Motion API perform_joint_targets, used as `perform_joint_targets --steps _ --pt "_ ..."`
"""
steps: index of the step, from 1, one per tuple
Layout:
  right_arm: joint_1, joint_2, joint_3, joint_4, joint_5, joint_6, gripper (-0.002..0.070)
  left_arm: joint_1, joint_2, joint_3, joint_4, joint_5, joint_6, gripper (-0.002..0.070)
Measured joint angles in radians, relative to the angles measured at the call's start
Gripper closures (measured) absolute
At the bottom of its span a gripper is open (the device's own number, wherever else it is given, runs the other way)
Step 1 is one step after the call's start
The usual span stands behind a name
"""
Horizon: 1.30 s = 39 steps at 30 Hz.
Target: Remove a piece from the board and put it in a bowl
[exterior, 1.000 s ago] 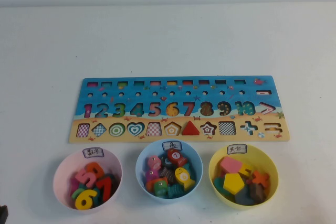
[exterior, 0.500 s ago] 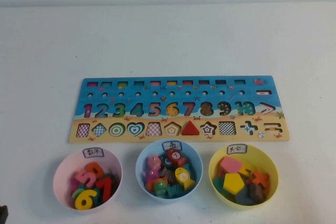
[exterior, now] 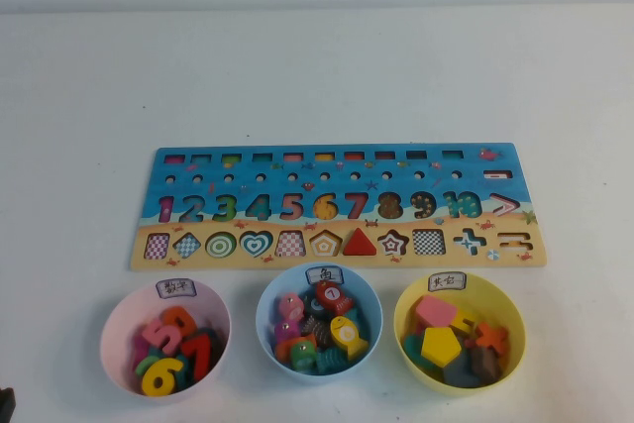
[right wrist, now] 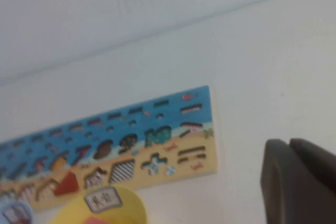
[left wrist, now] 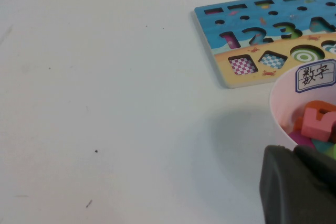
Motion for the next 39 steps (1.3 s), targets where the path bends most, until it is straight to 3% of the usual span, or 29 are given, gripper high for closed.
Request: perform_joint_targets --steps 6,13,18,31,39 --pt "0.000 0.000 0.000 0.270 -0.059 -0.014 0.0694 0.000 0.000 0.000 0.000 0.000 0.000 0.0678" --pt "0.000 0.000 0.000 0.383 -0.093 -0.020 0.0694 0.000 0.000 0.000 0.000 0.000 0.000 0.0678" --pt "0.000 0.043 -0.045 0.390 0.037 -0.021 0.0694 0.000 0.000 0.000 0.000 0.000 0.000 0.0678" --pt "0.000 0.750 -0.533 0.065 0.493 -0.021 0.0694 0.000 0.000 0.000 0.000 0.000 0.000 0.0678" --pt "0.028 1.117 -0.828 -0.108 0.653 -0.015 0.0694 0.000 0.000 0.000 0.000 0.000 0.000 0.0678"
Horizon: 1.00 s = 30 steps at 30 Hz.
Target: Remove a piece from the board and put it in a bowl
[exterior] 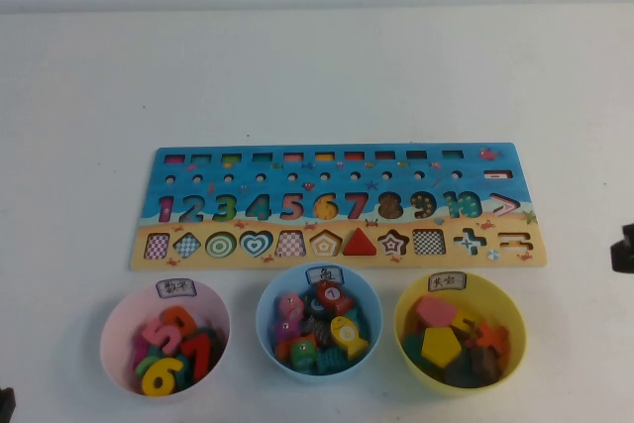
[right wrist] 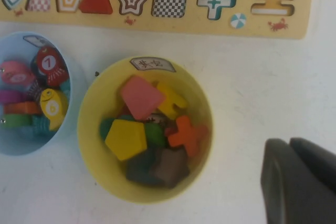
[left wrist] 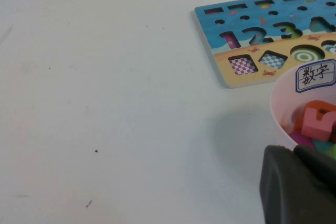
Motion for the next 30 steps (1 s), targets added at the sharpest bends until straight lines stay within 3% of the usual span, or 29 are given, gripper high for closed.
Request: perform_joint_targets --steps 8,15,20,26,30 --pt "0.226 0.281 -0.253 -0.197 0.056 0.162 0.0694 0.000 0.000 0.000 0.000 0.000 0.000 0.0678" --pt "0.382 0.492 -0.495 -0.251 0.112 0.149 0.0694 0.000 0.000 0.000 0.000 0.000 0.000 0.0678" --pt "0.432 0.641 -0.664 -0.258 0.173 -0.053 0.0694 0.000 0.000 0.000 0.000 0.000 0.000 0.0678" --pt "0.440 0.786 -0.807 -0.223 0.264 -0.444 0.0692 0.000 0.000 0.000 0.000 0.000 0.000 0.0678" --pt "0.440 0.860 -0.889 -0.203 0.327 -0.667 0.0651 0.000 0.000 0.000 0.000 0.000 0.000 0.0678"
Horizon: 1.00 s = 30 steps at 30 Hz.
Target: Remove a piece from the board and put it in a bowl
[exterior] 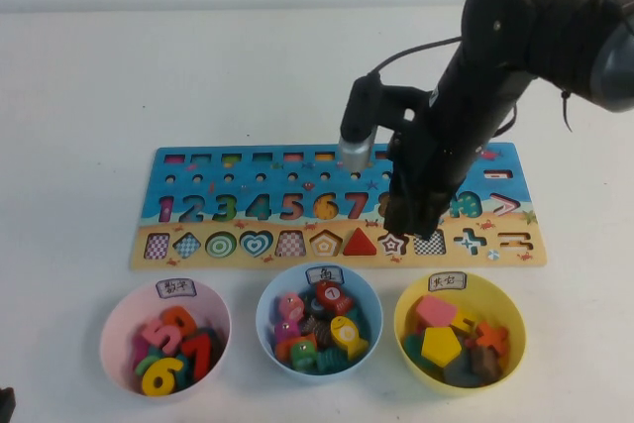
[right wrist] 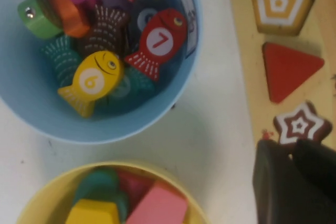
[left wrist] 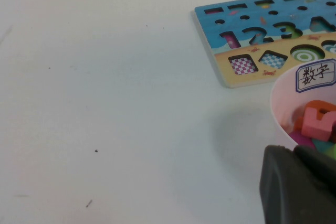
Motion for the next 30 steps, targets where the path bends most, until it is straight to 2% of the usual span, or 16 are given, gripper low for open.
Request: perform_joint_targets --steps 2,7,10,21,30 --pt "0.000 0.023 -0.031 0.006 0.006 -0.052 0.0608 0.000 0.000 0.000 0.000 0.000 0.000 0.0678" --pt "0.000 0.082 -0.102 0.011 0.008 -0.200 0.0427 0.000 0.000 0.000 0.000 0.000 0.000 0.0679" --pt "0.000 0.104 -0.116 0.011 0.011 -0.258 0.0364 0.000 0.000 0.000 0.000 0.000 0.000 0.0679" --pt "0.046 0.144 -0.118 0.006 0.011 -0.281 0.0283 0.000 0.000 0.000 0.000 0.000 0.000 0.0679" --pt "0.069 0.167 -0.118 -0.052 -0.033 -0.268 0.0269 0.000 0.000 0.000 0.001 0.000 0.000 0.0678"
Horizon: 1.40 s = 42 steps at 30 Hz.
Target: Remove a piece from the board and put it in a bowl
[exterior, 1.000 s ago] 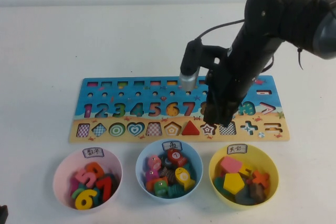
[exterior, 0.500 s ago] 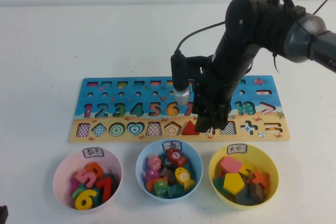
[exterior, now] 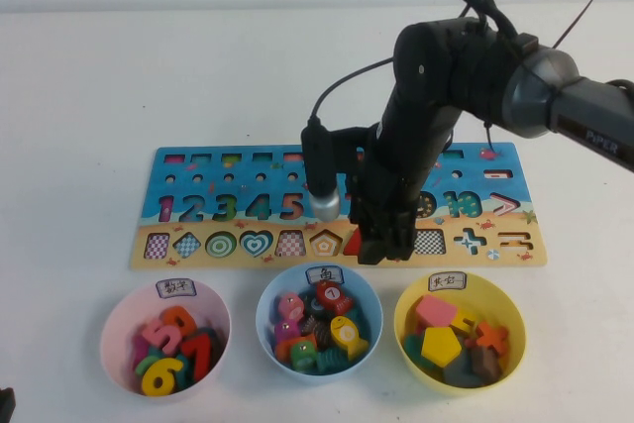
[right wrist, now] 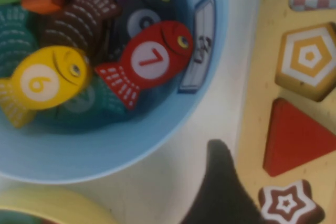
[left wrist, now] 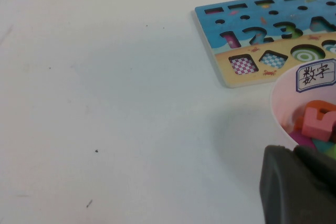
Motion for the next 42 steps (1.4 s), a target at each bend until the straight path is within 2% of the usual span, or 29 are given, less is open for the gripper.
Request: perform_joint_targets --steps 42 --pt "0.000 0.066 -0.010 -0.058 -0.130 0.029 0.0275 0.000 0.000 0.000 0.002 0.000 0.000 0.0678"
